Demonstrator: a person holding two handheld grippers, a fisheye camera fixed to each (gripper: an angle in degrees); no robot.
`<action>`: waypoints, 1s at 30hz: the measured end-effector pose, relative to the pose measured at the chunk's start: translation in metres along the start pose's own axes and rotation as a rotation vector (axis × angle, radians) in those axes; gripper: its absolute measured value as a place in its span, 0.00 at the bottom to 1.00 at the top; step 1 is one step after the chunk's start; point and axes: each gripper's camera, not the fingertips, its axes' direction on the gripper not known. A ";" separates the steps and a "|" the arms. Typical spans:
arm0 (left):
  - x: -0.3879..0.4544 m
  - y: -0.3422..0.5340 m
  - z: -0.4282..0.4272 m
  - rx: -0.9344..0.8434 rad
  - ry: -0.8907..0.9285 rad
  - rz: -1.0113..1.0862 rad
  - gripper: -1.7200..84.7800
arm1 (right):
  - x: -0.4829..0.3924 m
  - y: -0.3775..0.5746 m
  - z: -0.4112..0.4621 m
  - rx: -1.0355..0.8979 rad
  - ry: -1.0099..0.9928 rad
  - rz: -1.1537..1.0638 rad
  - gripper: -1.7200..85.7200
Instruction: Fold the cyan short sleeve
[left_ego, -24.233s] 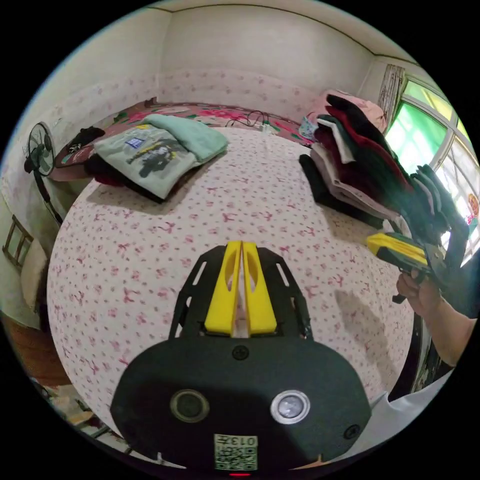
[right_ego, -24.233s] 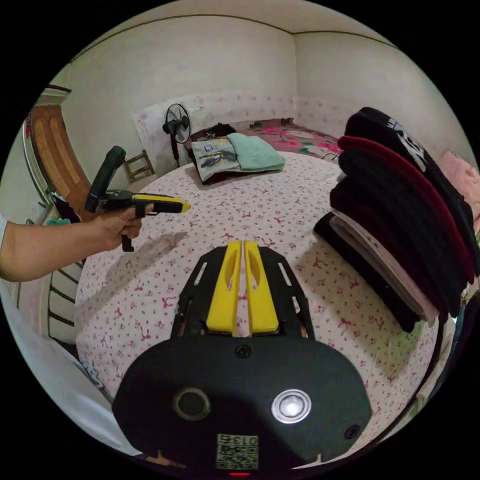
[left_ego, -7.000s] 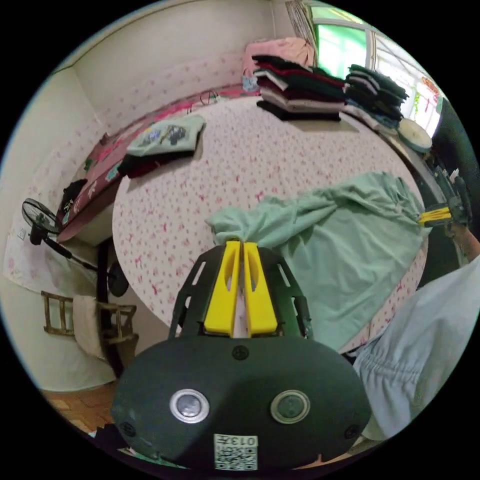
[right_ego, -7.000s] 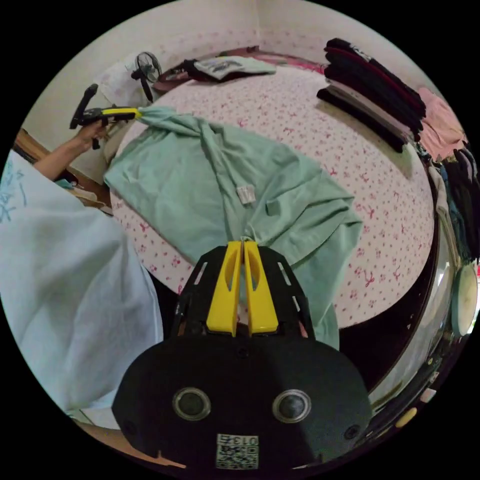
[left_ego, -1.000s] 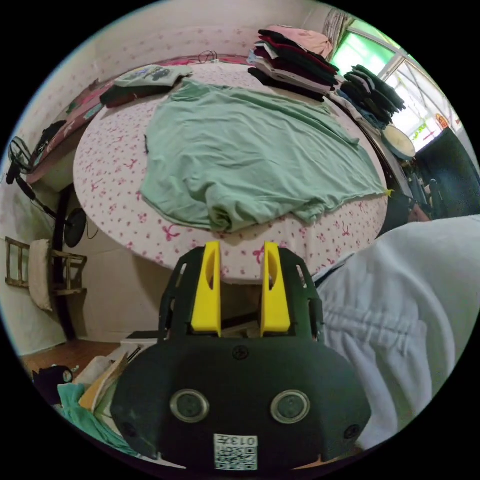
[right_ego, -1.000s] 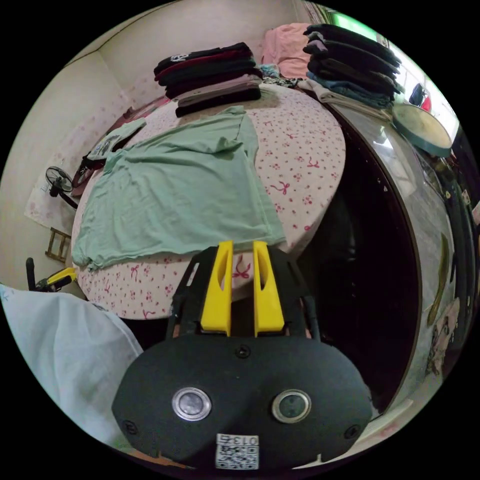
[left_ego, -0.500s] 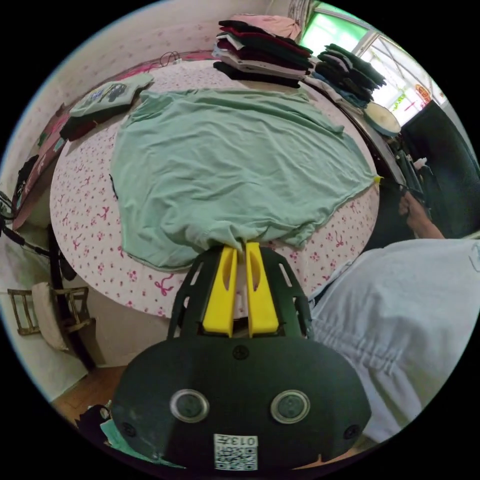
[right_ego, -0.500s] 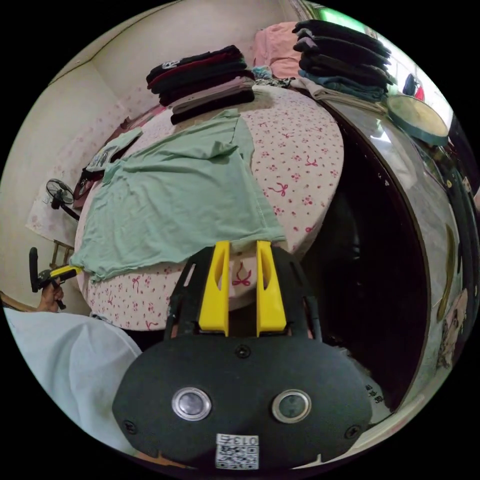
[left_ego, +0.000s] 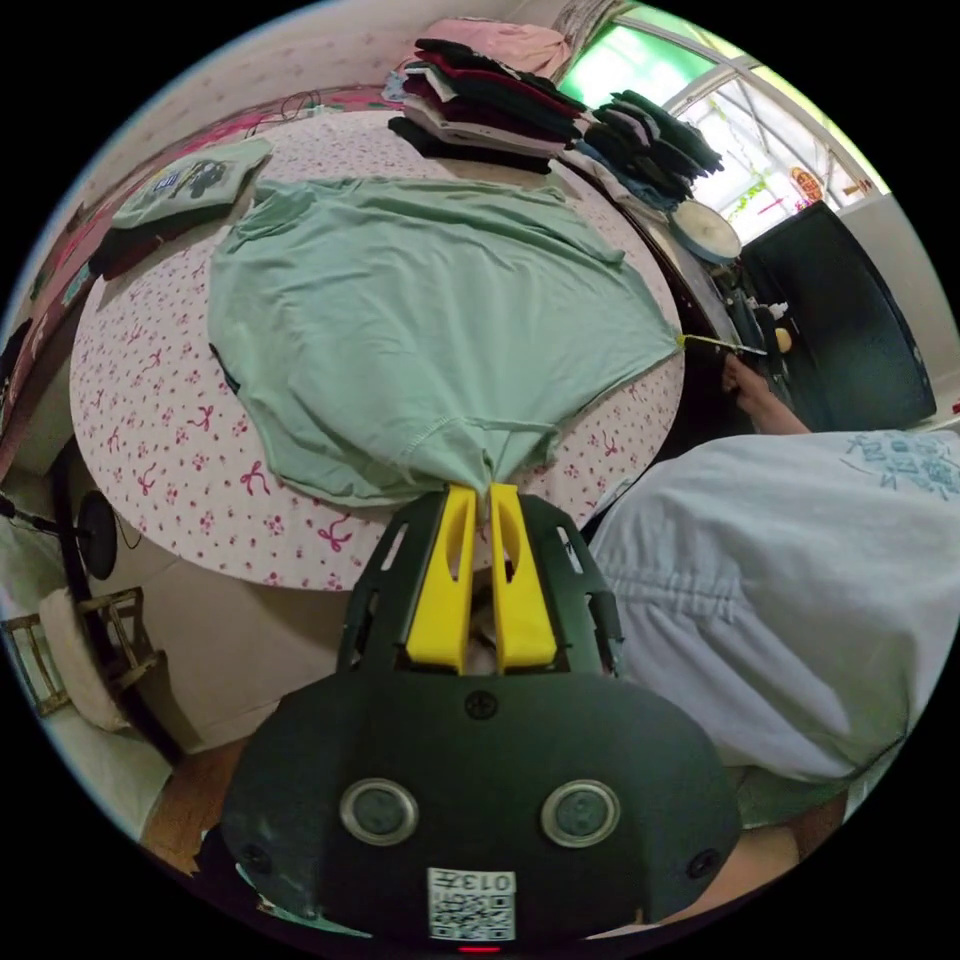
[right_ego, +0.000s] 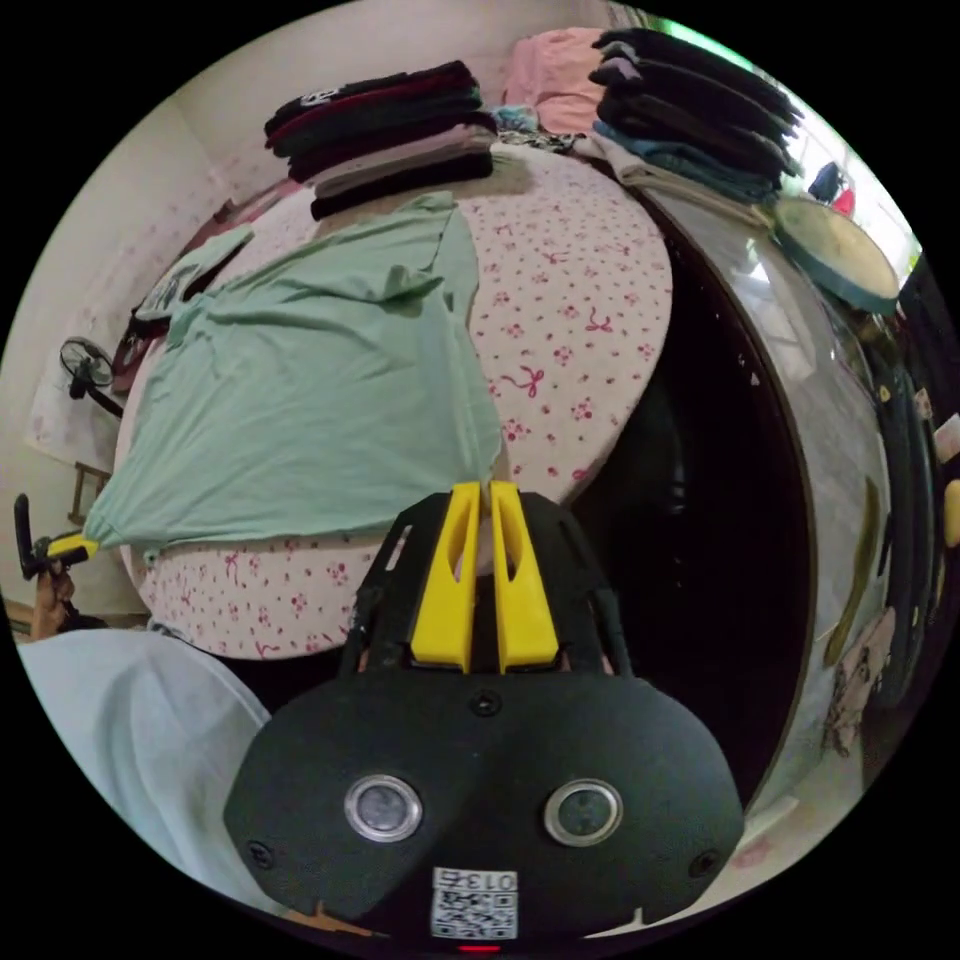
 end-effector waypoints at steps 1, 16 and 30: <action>-0.007 0.003 -0.007 0.025 0.024 -0.009 0.03 | 0.003 0.002 -0.013 0.052 -0.018 0.007 0.04; -0.088 0.051 0.042 -0.104 0.077 -0.227 0.02 | 0.026 0.014 0.013 -0.029 0.055 0.112 0.05; -0.017 -0.171 0.128 0.023 -0.025 0.135 0.02 | -0.064 -0.167 0.089 -0.059 -0.176 -0.247 0.06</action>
